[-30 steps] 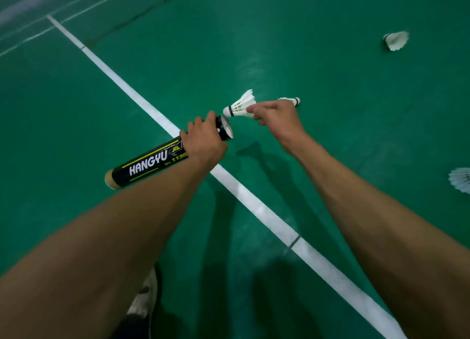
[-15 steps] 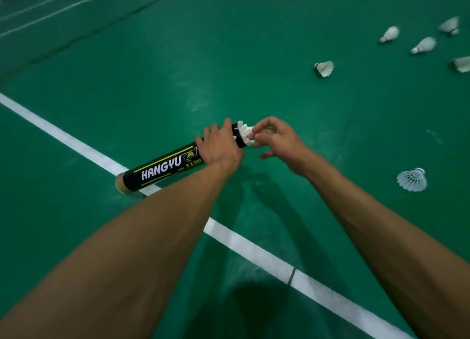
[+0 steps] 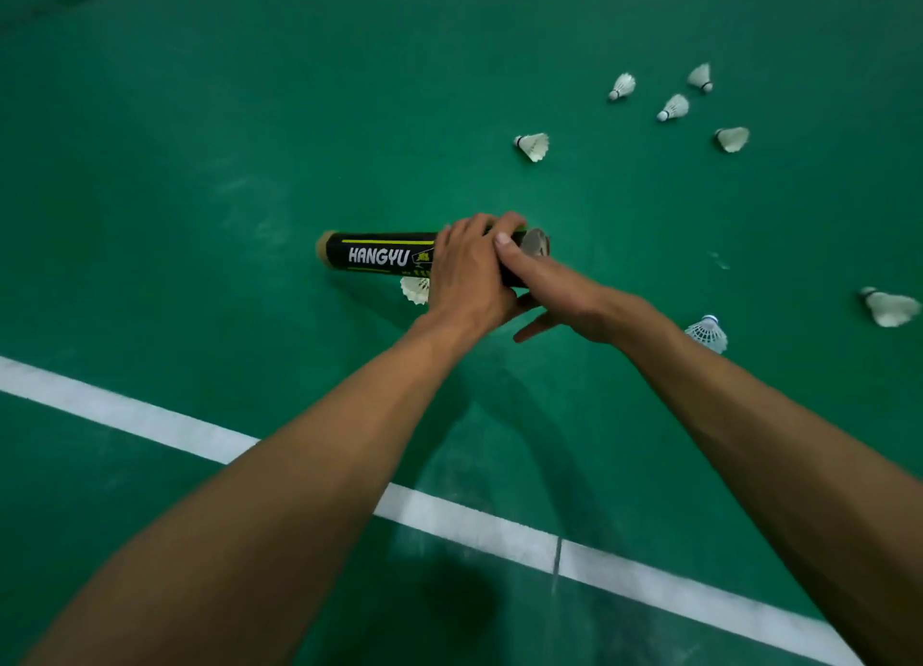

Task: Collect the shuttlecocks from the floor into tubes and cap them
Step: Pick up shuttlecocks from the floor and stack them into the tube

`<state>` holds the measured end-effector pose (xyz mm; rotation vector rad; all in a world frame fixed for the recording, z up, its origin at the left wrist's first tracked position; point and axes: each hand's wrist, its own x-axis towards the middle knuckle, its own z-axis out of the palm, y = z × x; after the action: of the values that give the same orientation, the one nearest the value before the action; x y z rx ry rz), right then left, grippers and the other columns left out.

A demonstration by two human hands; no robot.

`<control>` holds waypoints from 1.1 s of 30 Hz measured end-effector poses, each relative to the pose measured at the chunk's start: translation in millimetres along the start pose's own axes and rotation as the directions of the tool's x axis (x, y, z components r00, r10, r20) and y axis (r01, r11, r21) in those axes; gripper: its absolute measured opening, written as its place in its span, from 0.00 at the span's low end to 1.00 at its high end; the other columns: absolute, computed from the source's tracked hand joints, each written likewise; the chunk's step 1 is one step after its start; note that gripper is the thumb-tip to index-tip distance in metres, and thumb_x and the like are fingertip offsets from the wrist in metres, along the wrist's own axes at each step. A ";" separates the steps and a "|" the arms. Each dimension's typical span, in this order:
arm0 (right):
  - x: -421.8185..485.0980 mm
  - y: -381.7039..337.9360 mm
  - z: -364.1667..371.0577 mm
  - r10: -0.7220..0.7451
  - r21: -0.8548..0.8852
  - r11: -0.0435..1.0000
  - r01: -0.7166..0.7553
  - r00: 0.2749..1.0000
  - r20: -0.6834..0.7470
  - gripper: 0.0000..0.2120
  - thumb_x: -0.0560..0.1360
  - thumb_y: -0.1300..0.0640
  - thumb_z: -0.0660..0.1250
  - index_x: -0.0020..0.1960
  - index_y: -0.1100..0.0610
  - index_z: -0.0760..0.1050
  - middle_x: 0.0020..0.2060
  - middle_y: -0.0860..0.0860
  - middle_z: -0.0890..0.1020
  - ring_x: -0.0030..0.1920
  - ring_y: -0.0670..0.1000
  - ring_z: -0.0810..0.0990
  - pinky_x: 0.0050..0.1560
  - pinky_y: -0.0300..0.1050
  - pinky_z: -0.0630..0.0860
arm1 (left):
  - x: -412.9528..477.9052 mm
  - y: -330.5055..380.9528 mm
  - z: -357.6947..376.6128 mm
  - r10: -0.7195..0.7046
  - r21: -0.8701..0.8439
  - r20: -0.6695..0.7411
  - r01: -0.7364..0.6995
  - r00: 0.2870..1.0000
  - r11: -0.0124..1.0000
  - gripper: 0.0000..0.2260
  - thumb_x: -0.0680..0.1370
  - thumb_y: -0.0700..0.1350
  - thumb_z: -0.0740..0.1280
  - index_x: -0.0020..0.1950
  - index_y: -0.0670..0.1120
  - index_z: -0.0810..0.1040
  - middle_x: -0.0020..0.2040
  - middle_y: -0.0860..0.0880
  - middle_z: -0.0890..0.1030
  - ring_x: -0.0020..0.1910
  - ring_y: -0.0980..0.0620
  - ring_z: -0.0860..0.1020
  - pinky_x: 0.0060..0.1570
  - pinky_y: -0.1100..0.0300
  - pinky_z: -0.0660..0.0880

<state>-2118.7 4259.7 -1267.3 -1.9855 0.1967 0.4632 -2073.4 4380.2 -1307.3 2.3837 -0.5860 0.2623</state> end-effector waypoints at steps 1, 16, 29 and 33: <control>-0.7 -5.2 3.0 0.007 -0.029 1.000 -0.007 1.000 0.012 0.31 0.80 0.30 0.47 0.72 0.48 0.69 0.66 0.49 0.77 0.52 0.54 0.86 0.52 0.59 0.84 | -0.9 -3.1 -1.1 0.002 -0.029 -0.013 -0.003 1.000 1.000 0.27 0.69 0.45 0.73 0.69 0.51 0.76 0.60 0.47 0.80 0.60 0.44 0.75 0.65 0.49 0.68; -0.1 -80.3 12.9 0.102 -0.165 0.981 -0.100 0.995 0.002 0.32 0.81 0.32 0.51 0.70 0.57 0.68 0.67 0.55 0.75 0.41 0.63 0.87 0.46 0.61 0.84 | 12.9 -23.1 -22.5 -0.041 0.001 -0.218 0.042 0.975 0.999 0.25 0.71 0.41 0.73 0.67 0.53 0.76 0.60 0.49 0.78 0.63 0.46 0.74 0.69 0.52 0.66; 82.8 -60.0 71.0 -0.053 0.413 0.911 0.010 0.994 0.092 0.32 0.82 0.33 0.50 0.61 0.58 0.78 0.48 0.54 0.84 0.35 0.60 0.84 0.43 0.57 0.84 | 6.7 -105.8 -66.0 -0.049 0.236 -0.185 0.093 0.982 0.967 0.26 0.69 0.43 0.71 0.68 0.52 0.77 0.60 0.46 0.80 0.61 0.41 0.76 0.66 0.46 0.68; 122.4 -19.1 83.9 0.130 0.524 0.848 0.080 0.927 -0.352 0.18 0.82 0.53 0.58 0.44 0.63 0.81 0.32 0.55 0.84 0.27 0.55 0.80 0.33 0.49 0.78 | 6.9 -131.7 -80.6 -0.174 0.368 -0.214 0.244 0.961 0.897 0.29 0.68 0.40 0.74 0.68 0.53 0.74 0.60 0.45 0.79 0.60 0.40 0.75 0.62 0.48 0.67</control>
<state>-2020.3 4351.0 -1333.4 -1.4992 0.5362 0.0187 -2007.6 4519.7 -1317.0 2.7438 -0.1987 0.5307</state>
